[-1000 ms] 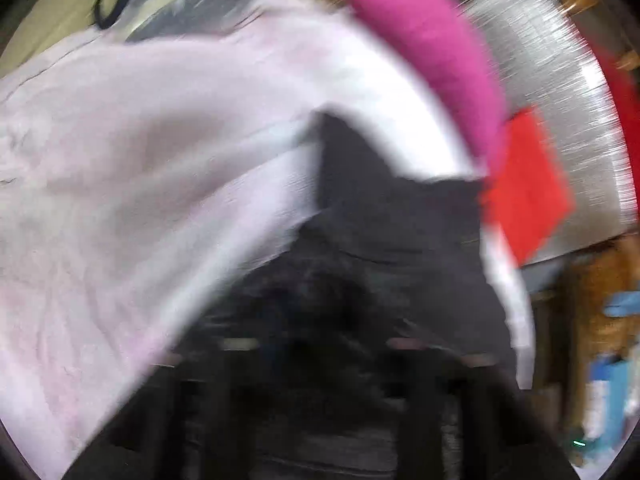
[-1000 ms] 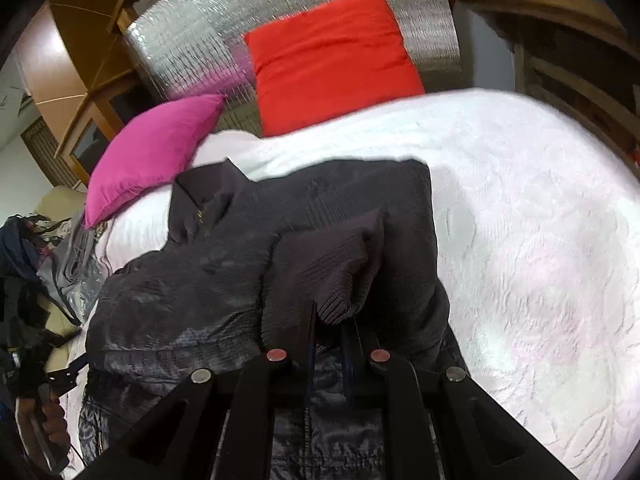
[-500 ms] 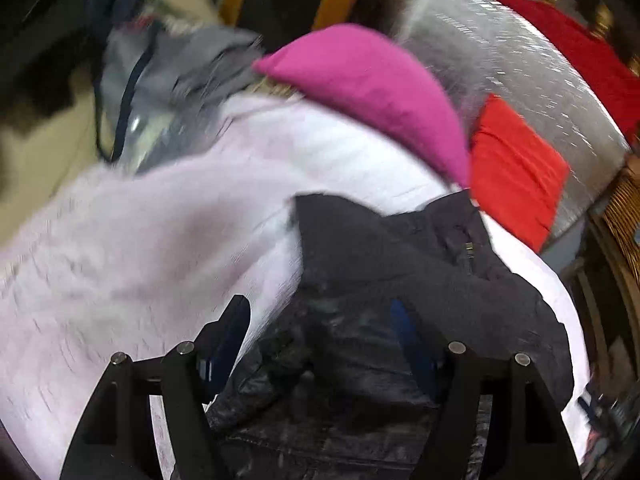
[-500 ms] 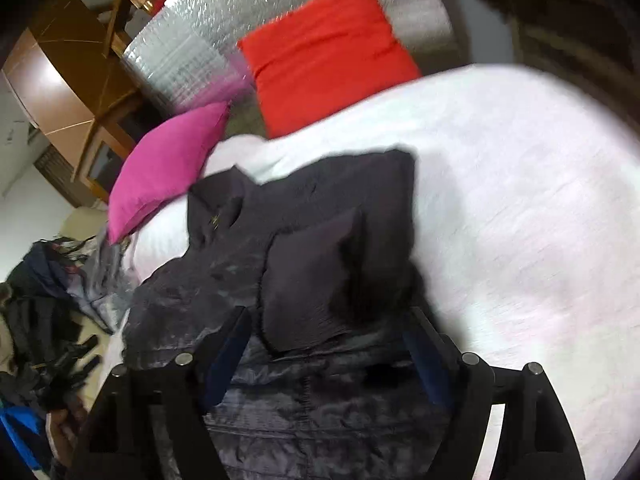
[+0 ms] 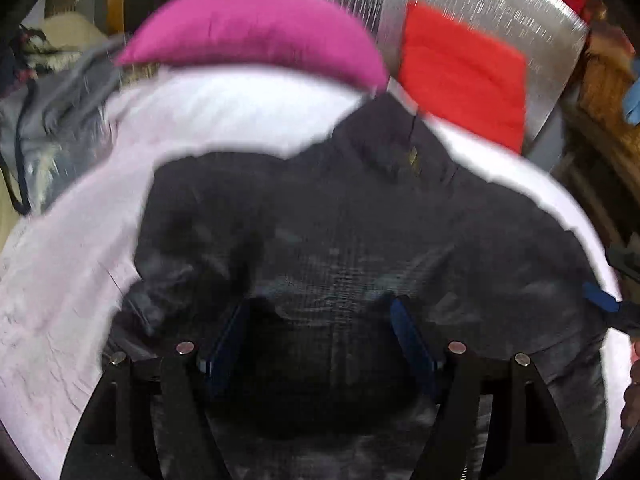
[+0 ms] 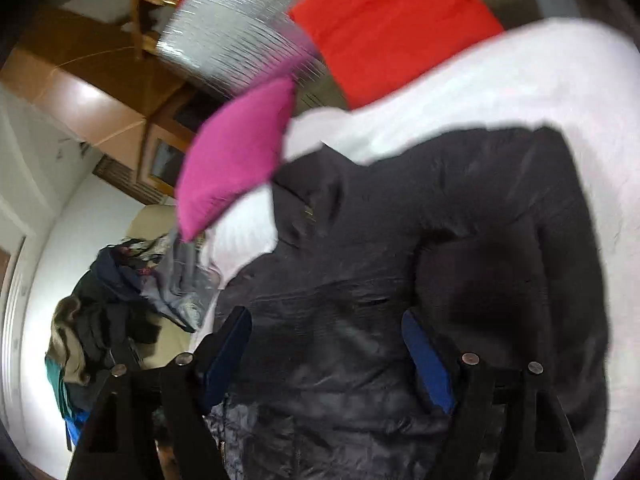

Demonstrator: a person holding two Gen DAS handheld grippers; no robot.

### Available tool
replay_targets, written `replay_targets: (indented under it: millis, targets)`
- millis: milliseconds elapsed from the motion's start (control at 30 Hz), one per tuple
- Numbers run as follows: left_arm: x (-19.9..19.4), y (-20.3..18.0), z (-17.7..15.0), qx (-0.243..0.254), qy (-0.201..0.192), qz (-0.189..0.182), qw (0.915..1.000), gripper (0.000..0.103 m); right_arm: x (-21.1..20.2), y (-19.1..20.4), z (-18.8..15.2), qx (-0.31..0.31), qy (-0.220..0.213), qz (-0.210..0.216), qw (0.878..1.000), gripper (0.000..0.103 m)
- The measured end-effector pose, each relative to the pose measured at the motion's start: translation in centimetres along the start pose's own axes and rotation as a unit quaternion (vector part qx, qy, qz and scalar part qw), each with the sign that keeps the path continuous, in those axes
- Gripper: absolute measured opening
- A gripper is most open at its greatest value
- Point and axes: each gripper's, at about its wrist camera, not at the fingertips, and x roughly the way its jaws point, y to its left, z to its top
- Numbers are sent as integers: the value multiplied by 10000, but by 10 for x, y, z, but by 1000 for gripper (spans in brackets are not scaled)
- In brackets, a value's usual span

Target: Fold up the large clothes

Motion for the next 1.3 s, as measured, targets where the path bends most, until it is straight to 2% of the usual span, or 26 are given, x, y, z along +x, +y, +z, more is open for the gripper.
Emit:
replay_targets:
  millis: [67, 200, 300, 367, 433, 467, 533, 567, 600, 667, 767, 833, 900, 967, 1033, 1100, 1200, 1300]
  targets:
    - [7, -2, -6, 81, -33, -4, 10000, 76, 11, -11, 1, 149, 35, -274, 9995, 78]
    - [-3, -3, -2, 110, -54, 33, 9999, 76, 6, 17, -1, -401, -46, -596, 9974, 79]
    - [-31, 4, 2, 52, -567, 61, 9984, 76, -12, 40, 1, -764, -387, -427, 9954, 79]
    - [-41, 7, 4, -80, -716, -41, 9974, 77, -13, 55, 1, -838, -417, -161, 9955, 80]
    - [-37, 0, 3, -30, -597, -212, 9980, 77, 0, 64, 0, -813, -211, 229, 9962, 80]
    - [-33, -3, 2, 40, -515, -232, 9984, 77, 8, 64, -1, -796, -105, 289, 9964, 80]
    - [-15, -9, -3, 143, -171, -148, 9996, 77, 30, 55, -1, -703, 162, 95, 9973, 80]
    - [0, -12, -8, 201, 80, -19, 9998, 78, 45, 45, -2, -580, 314, -217, 9976, 80]
    - [1, -13, -10, 233, 51, 14, 9997, 79, 55, 33, -4, -452, 401, -357, 9975, 80]
    - [-2, -18, -12, 351, -94, 188, 9992, 81, 57, 31, -4, -401, 362, -329, 9980, 80]
    - [-7, -15, -9, 260, -76, 158, 9995, 82, 45, 55, 2, -599, 137, -215, 9979, 80]
    - [-16, -12, -9, 176, -252, 124, 9995, 82, 36, 67, 4, -841, -43, -30, 9964, 80]
    - [-17, -15, -12, 246, -353, 198, 9989, 82, 41, 68, 5, -974, -82, -138, 9951, 82]
    - [-5, -19, -16, 400, -143, 321, 9986, 83, 60, 53, 7, -758, 188, -419, 9961, 83]
    - [0, -20, -17, 459, -157, 348, 9982, 84, 74, 42, 8, -620, 345, -521, 9961, 83]
    - [0, -20, -16, 484, -136, 364, 9981, 85, 66, 52, 5, -780, 189, -550, 9953, 83]
    - [3, -19, -16, 452, -125, 318, 9984, 87, 47, 69, -2, -868, 7, -289, 9958, 83]
    - [1, -19, -17, 476, -180, 327, 9982, 88, 25, 81, -25, -1001, -39, 95, 9949, 83]
